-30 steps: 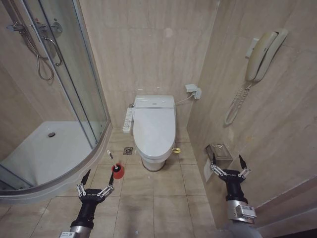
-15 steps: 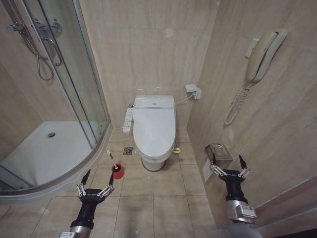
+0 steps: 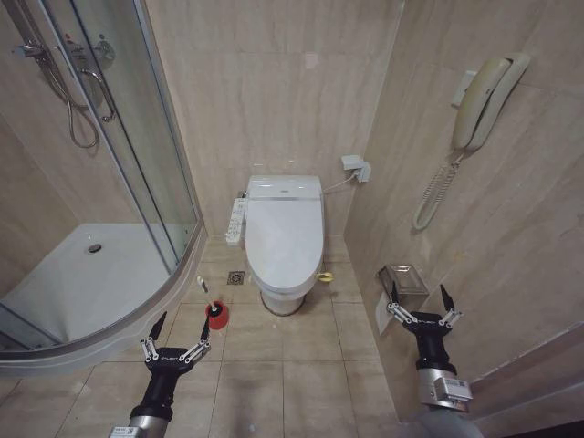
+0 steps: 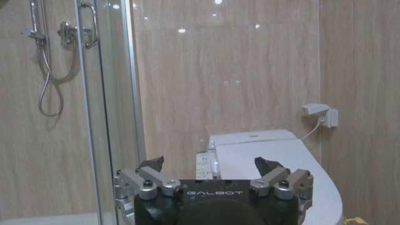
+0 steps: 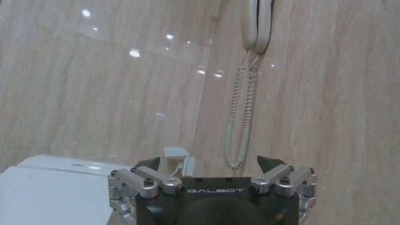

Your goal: Open the toilet lid, clean the toilet bowl with a toilet brush, close the toilet lid, and flush.

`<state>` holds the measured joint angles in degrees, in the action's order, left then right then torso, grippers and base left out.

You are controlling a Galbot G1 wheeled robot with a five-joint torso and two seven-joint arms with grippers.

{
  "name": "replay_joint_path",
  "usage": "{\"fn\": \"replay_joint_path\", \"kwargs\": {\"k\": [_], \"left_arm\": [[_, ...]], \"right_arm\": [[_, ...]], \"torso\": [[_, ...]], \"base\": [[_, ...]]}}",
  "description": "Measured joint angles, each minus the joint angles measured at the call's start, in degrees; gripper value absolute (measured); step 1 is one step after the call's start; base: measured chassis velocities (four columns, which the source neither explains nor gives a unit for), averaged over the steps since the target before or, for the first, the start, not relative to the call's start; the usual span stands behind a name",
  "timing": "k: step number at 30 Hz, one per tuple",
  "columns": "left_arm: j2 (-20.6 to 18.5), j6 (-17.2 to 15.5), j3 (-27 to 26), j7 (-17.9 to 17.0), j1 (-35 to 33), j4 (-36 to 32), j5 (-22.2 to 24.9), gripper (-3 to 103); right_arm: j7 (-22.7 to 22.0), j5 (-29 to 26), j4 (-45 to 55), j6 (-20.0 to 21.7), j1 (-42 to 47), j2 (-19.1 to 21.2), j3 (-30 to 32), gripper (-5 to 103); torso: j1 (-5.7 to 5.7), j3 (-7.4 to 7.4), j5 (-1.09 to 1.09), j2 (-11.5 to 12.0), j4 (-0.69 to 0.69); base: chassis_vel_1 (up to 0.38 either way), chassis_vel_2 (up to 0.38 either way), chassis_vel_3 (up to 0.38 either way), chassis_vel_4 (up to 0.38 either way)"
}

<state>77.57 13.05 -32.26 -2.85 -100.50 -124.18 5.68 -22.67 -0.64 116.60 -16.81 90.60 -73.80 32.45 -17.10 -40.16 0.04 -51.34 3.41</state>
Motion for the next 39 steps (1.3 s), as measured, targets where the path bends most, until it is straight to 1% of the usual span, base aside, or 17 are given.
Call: {"fn": "replay_joint_path", "kwargs": {"k": [39], "left_arm": [[0.00, 0.00, 0.00, 0.00, 0.00, 0.00, 0.00, 98]], "right_arm": [[0.00, 0.00, 0.00, 0.00, 0.00, 0.00, 0.00, 100]], "torso": [[0.00, 0.00, 0.00, 0.00, 0.00]], "base": [[0.000, 0.000, 0.000, 0.000]]}}
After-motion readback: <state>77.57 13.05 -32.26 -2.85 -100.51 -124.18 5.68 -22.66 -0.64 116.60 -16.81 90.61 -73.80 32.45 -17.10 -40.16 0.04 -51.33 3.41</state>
